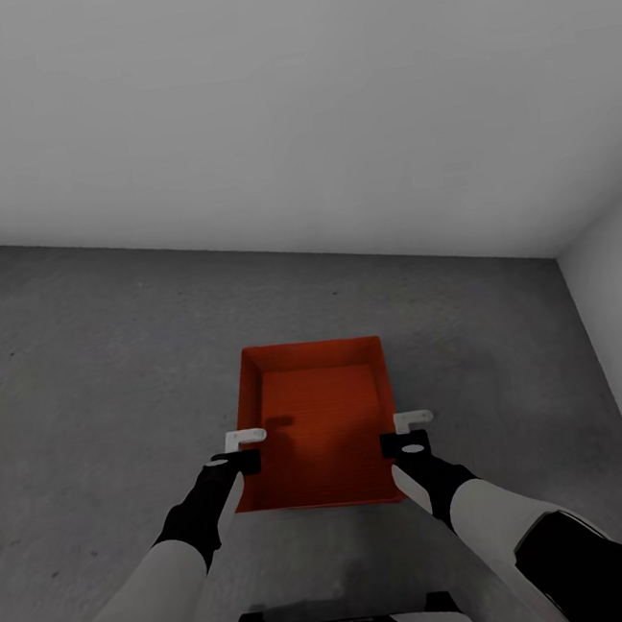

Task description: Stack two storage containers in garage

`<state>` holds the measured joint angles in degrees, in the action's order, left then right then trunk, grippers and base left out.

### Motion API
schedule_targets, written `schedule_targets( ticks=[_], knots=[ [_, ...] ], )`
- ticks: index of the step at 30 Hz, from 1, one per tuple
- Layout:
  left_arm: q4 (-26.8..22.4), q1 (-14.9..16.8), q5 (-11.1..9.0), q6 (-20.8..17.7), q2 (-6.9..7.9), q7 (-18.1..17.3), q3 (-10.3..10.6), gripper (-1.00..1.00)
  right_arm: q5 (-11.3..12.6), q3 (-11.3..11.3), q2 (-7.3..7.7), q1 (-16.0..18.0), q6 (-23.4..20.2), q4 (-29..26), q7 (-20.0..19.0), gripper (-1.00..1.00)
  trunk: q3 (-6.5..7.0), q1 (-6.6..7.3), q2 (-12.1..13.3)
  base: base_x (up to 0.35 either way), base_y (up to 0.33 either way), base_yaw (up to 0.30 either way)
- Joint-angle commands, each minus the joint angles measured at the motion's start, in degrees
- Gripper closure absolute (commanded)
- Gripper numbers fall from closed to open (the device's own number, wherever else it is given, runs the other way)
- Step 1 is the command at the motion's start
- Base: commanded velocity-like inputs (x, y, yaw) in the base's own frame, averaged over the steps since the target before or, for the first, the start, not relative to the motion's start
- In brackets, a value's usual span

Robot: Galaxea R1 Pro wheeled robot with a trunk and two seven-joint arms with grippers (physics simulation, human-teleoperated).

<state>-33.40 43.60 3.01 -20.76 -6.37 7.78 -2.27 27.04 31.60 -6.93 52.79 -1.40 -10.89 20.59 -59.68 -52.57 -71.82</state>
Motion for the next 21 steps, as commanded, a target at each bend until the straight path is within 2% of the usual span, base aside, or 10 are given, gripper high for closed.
schedule_targets(
  ticks=[1,5,13,21],
  knots=[
    [0.0,0.0,0.2,-0.3,-2.26,-0.1,-0.9,1.0,-0.9,-0.9,-0.27,0.0,1.1,-0.2,0.1,1.0,-0.21,-0.23,-0.4,0.0,0.0,0.0],
    [0.0,0.0,0.2,-0.3,-2.28,-0.1,-0.9,1.0,-0.9,-0.9,-0.27,0.0,1.1,-0.2,0.1,1.0,-0.93,-1.1,-2.0,0.0,0.0,0.0],
    [-0.1,0.0,0.2,-0.3,-2.26,-0.1,-0.9,1.0,-0.9,-0.9,-0.27,0.0,1.1,-0.2,0.1,1.0,-0.93,-1.1,-2.0,0.0,0.0,0.0],
    [-0.1,0.0,0.2,-0.3,-2.25,-0.1,-0.9,1.0,-0.9,-0.9,-0.27,0.0,1.1,-0.2,0.1,1.0,-2.36,-2.86,-5.2,0.0,0.0,0.0]
  ],
)
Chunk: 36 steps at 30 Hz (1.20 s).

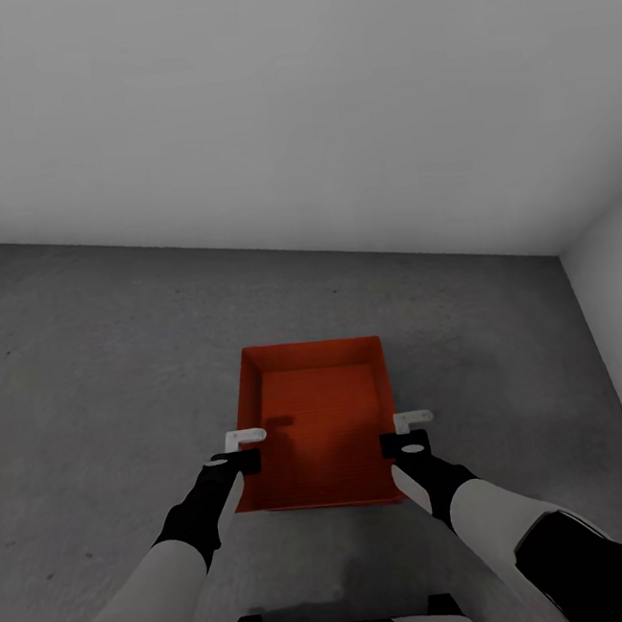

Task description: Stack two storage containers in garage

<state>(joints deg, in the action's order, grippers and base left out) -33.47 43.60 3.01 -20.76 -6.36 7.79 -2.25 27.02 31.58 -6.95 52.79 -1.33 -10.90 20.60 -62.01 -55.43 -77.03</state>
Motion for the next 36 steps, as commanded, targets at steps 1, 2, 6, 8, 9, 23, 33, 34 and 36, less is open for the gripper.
schedule_targets(
  ticks=[1,2,6,8,9,23,33,34,36],
  knots=[
    [0.0,0.0,0.2,-0.3,-2.28,-0.1,-0.9,1.0,-0.9,-0.9,-0.26,0.0,1.1,-0.2,0.1,1.0,-0.21,-0.22,-0.4,0.0,0.0,0.0],
    [0.0,0.0,0.2,-0.3,-2.27,-0.1,-0.9,1.0,-0.9,-0.9,-0.26,0.0,1.1,-0.2,0.1,1.0,-0.39,-0.44,-0.8,0.0,0.0,0.0],
    [0.0,0.0,0.2,-0.3,-2.27,-0.1,-0.9,1.0,-0.9,-0.9,-0.26,0.0,1.1,-0.2,0.1,1.0,-0.75,-0.88,-1.6,0.0,0.0,0.0],
    [0.0,0.0,0.2,-0.3,-2.29,-0.1,-0.9,1.0,-0.9,-0.9,-0.26,0.0,1.1,-0.2,0.1,1.0,-0.75,-0.88,-1.6,0.0,0.0,0.0],
    [0.0,0.0,0.2,-0.3,-2.29,-0.1,-0.9,1.0,-0.9,-0.9,-0.26,0.0,1.1,-0.2,0.1,1.0,-0.75,-0.88,-1.6,0.0,0.0,0.0],
    [0.0,0.0,0.2,-0.3,-2.27,-0.1,-0.9,1.0,-0.9,-0.9,-0.26,0.0,1.1,-0.2,0.1,1.0,-1.65,-1.98,-3.6,0.0,0.0,0.0],
    [0.0,0.0,0.2,-0.4,-2.27,-0.1,-0.9,1.0,-0.9,-0.9,-0.26,-0.1,1.1,-0.2,0.1,1.0,-2.54,-3.08,-5.6,0.0,0.0,0.0],
    [0.0,0.0,0.2,-0.4,-2.27,-0.1,-0.9,1.0,-0.9,-0.9,-0.26,-0.1,1.1,-0.2,0.1,1.0,-2.54,-3.08,-5.6,0.0,0.0,0.0],
    [0.0,0.0,0.2,-0.4,-2.27,-0.1,-0.9,1.0,-0.9,-0.9,-0.26,-0.1,1.1,-0.2,0.1,1.0,-2.54,-3.08,-5.6,0.0,0.0,0.0]
  ],
)
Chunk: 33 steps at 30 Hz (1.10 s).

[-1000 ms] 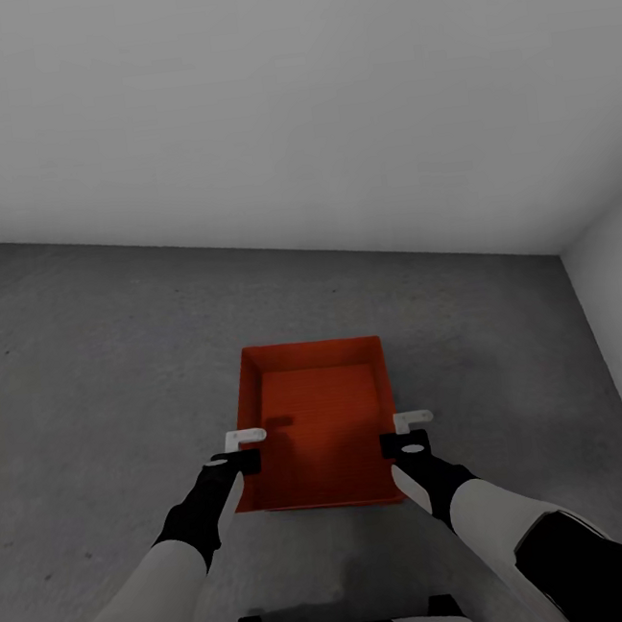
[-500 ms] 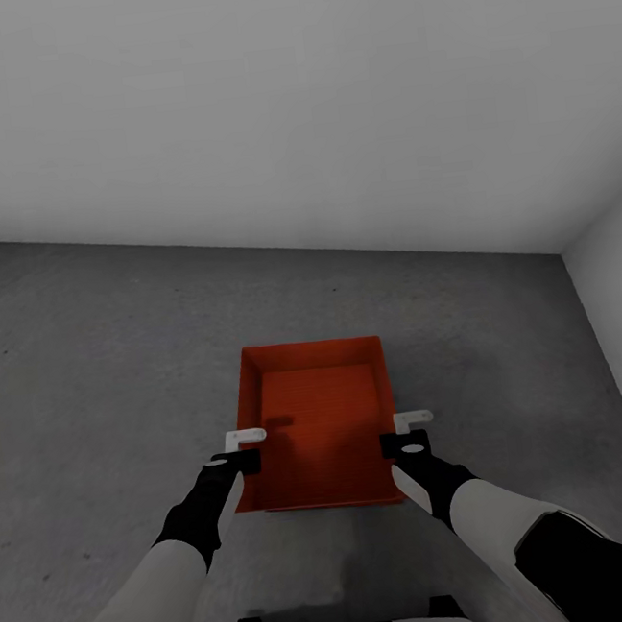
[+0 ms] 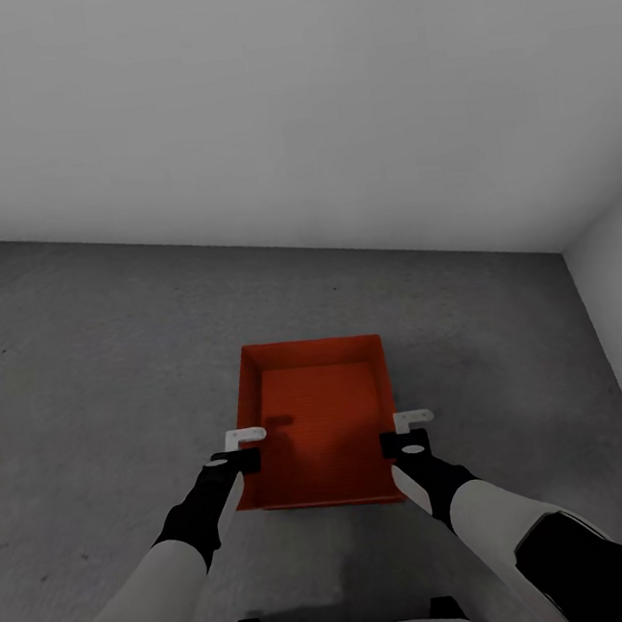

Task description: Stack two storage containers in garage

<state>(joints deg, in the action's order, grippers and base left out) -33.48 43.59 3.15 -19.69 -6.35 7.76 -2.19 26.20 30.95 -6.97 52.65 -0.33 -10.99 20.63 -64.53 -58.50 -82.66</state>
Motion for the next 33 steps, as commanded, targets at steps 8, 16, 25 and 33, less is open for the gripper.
schedule_targets(
  ticks=[8,16,25,33],
  knots=[
    [0.0,0.0,0.2,-1.5,-2.26,-0.2,-1.0,1.0,-0.1,-0.3,-0.24,0.0,0.1,-0.1,0.0,1.0,-0.03,-0.01,0.0,0.0,0.0,0.0],
    [-0.2,0.0,0.3,-1.4,-2.18,-0.2,-1.0,1.0,-0.2,-0.3,0.1,0.0,0.0,0.0,0.0,1.0,-0.03,-0.01,0.0,0.0,0.0,0.0],
    [-0.6,0.0,0.3,-1.5,-2.13,-0.1,-1.0,1.0,-0.2,-0.2,-0.01,0.0,-0.1,0.0,-0.3,1.0,-0.03,-0.01,0.0,0.0,0.0,0.0],
    [-0.3,0.0,0.2,-1.7,-2.08,-0.1,-1.2,-1.0,-0.2,-0.2,-0.11,0.0,-0.1,-0.1,-0.5,-1.0,-0.03,-0.01,0.0,0.0,0.0,0.0]
  ],
)
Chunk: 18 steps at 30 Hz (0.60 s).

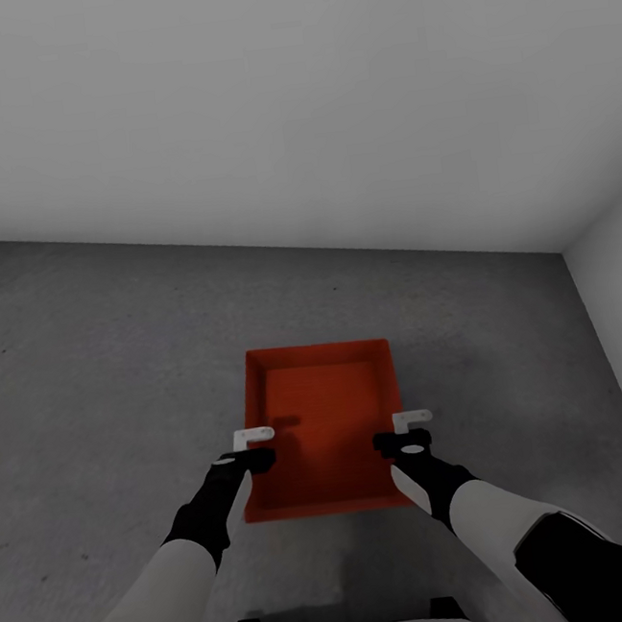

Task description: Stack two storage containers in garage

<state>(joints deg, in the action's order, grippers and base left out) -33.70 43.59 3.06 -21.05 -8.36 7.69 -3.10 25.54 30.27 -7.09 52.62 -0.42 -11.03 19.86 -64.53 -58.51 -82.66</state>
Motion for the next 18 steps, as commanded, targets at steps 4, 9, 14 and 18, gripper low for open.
schedule_targets(
  ticks=[4,9,14,18],
  knots=[
    [-0.3,0.0,0.4,-0.3,-0.04,0.0,-0.2,-1.0,0.5,0.5,0.04,0.0,0.0,0.0,0.3,-1.0,-0.03,0.0,0.0,0.0,0.0,0.0],
    [-0.5,0.0,0.4,-0.3,-0.07,0.0,-0.2,-1.0,0.5,0.5,0.06,0.0,0.1,0.0,0.5,-1.0,-0.03,0.0,0.0,0.0,0.0,0.0],
    [-0.6,0.0,0.4,-0.3,-0.13,0.0,-0.2,-1.0,0.5,0.5,0.08,0.0,0.2,0.0,0.6,-1.0,-0.03,0.0,0.0,0.0,0.0,0.0],
    [-0.7,0.0,0.4,-0.3,-0.16,0.0,-0.2,-1.0,0.4,0.5,0.14,0.0,0.1,0.0,0.6,-1.0,-0.03,0.0,0.0,0.0,0.0,0.0]
  ],
)
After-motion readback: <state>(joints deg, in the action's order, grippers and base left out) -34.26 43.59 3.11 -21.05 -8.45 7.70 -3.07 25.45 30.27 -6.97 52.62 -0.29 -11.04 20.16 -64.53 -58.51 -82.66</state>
